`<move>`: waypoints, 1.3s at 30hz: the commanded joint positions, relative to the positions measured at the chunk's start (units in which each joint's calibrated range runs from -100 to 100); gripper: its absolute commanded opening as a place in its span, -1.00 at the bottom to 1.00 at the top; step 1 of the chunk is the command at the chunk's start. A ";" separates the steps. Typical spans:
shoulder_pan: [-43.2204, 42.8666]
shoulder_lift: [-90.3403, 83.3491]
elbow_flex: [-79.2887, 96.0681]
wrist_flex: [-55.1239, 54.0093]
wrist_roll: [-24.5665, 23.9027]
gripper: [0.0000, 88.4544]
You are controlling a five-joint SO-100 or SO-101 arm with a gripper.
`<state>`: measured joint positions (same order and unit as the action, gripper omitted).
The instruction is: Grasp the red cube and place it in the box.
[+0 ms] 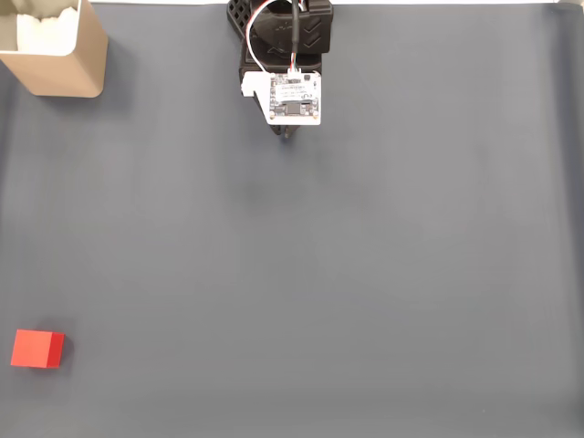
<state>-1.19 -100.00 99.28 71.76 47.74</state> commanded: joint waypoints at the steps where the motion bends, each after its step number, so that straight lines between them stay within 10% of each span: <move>1: -0.16 0.00 0.54 -2.91 0.29 -1.00; 39: 5.09 33.45 -50.83 -13.32 1.66 -0.98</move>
<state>2.00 -69.69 54.79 58.39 50.09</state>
